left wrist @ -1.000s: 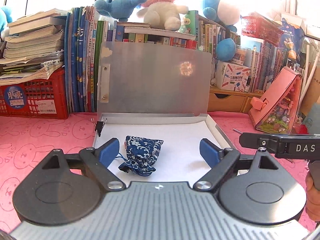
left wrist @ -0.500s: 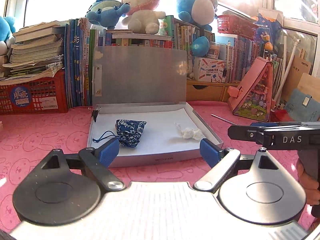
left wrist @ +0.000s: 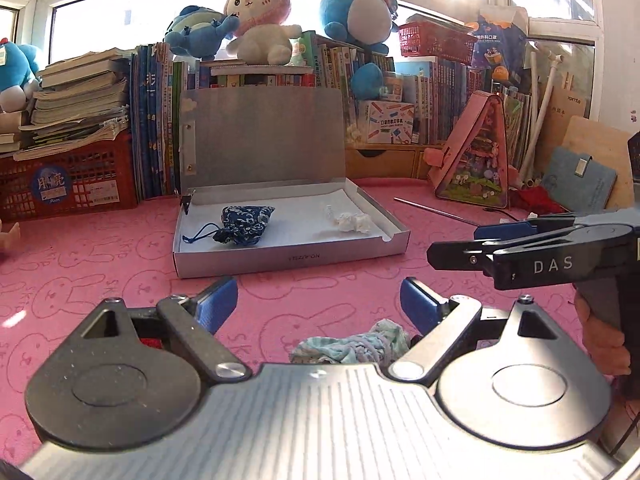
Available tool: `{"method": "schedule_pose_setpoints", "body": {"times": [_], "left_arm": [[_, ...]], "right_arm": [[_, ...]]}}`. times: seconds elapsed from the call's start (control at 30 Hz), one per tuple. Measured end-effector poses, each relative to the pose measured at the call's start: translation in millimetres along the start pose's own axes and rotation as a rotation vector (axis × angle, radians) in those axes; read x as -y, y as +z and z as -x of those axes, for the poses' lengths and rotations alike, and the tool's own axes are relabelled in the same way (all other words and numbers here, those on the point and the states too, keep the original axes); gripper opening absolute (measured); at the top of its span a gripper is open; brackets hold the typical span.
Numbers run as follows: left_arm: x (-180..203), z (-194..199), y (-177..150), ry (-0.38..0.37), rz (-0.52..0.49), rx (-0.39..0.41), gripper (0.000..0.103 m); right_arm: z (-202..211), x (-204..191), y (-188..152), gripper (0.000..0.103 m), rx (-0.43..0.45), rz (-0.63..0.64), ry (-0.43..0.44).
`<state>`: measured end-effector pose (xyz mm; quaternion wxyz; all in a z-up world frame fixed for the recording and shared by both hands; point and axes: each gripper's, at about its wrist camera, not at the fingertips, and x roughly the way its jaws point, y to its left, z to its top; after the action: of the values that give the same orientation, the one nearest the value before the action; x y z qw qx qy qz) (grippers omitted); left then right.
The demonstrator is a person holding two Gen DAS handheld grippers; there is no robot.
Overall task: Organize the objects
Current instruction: 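Grasp the folded white paper with the left tool while the right tool grasps the purple plush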
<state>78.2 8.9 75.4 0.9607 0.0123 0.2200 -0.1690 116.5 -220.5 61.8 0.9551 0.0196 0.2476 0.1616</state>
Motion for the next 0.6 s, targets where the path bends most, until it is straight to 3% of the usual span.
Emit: {"method": "schedule_pose_setpoints", "body": {"times": [0.6], "left_arm": [[14,32,-76,-0.047,0.004,-0.133,0.092]], "right_arm": [[18,-44,-54,0.087,-0.033,0.176,0.018]]}}
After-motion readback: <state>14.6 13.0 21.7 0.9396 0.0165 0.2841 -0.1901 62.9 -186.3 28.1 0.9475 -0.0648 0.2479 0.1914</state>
